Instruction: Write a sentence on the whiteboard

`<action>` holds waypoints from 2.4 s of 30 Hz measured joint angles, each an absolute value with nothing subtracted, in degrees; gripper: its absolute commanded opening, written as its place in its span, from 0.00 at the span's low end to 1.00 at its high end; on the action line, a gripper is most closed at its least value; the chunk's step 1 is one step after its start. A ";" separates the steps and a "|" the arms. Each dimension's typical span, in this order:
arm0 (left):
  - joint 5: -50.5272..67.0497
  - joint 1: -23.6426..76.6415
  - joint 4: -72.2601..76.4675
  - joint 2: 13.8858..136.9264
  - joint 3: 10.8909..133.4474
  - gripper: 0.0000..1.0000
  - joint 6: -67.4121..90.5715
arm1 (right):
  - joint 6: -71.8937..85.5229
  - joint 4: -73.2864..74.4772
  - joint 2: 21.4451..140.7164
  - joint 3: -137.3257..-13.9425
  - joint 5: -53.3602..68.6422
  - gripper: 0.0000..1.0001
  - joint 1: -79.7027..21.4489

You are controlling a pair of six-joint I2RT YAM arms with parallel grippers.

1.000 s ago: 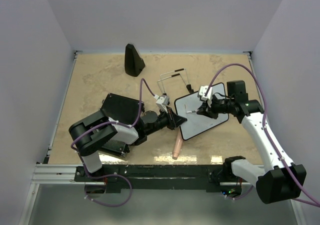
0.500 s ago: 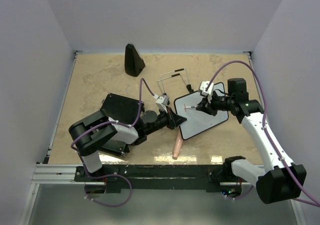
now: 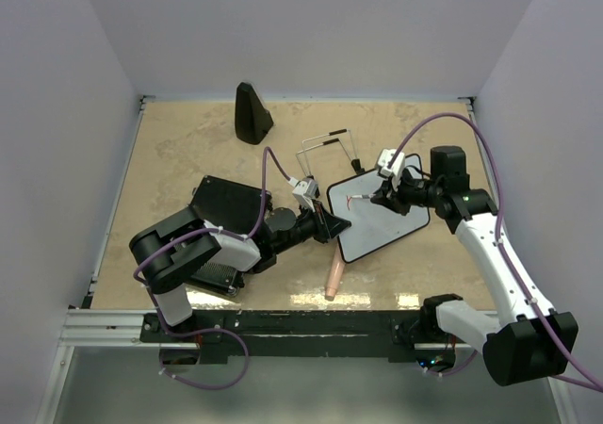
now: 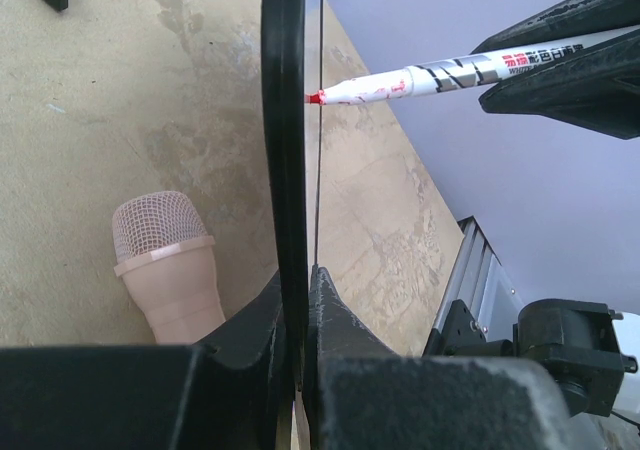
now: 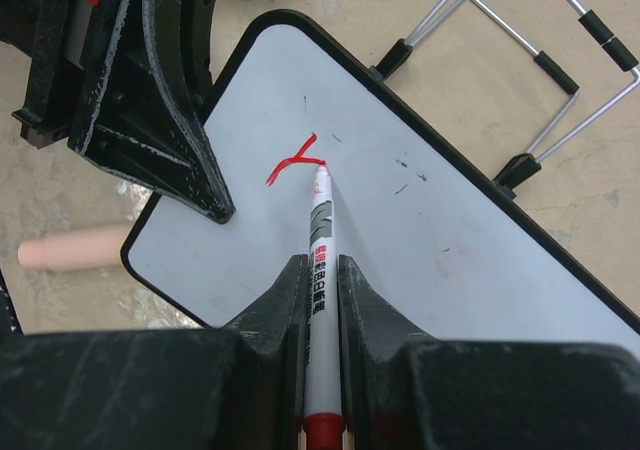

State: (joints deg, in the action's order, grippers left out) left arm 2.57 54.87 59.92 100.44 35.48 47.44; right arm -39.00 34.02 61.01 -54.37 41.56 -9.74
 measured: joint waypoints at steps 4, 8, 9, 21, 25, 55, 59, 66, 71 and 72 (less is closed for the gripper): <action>2.57 54.87 59.94 100.44 35.46 0.00 47.44 | -41.08 35.70 61.25 -54.37 42.44 0.00 -9.74; 2.61 54.87 59.96 100.44 35.46 0.00 47.44 | -42.78 37.36 61.63 -54.37 43.72 0.00 -9.76; 2.63 54.87 59.99 100.44 35.46 0.00 47.42 | -43.07 37.74 61.67 -54.37 44.10 0.00 -9.76; 2.85 54.89 60.31 100.44 35.46 0.00 47.42 | -42.02 37.80 61.49 -54.37 44.42 0.00 -9.76; 2.85 54.89 60.34 100.44 35.46 0.00 47.42 | -42.04 37.76 61.43 -54.37 43.83 0.00 -9.76; 1.87 56.23 60.18 100.51 35.46 0.00 45.60 | -42.89 42.76 53.39 -57.93 44.75 0.00 -9.80; 1.26 57.19 59.72 100.51 35.46 0.00 45.08 | -42.48 43.03 52.84 -56.84 44.71 0.00 -9.58; 0.97 57.56 59.77 100.51 35.46 0.00 44.80 | -43.72 44.21 52.86 -56.86 44.71 0.00 -7.60; 0.97 57.56 59.86 100.51 35.46 0.00 44.82 | -44.82 45.58 52.86 -56.86 44.73 0.00 -6.72; 0.97 57.56 59.86 100.51 35.46 0.00 44.82 | -44.93 45.69 52.86 -56.86 44.75 0.00 -6.63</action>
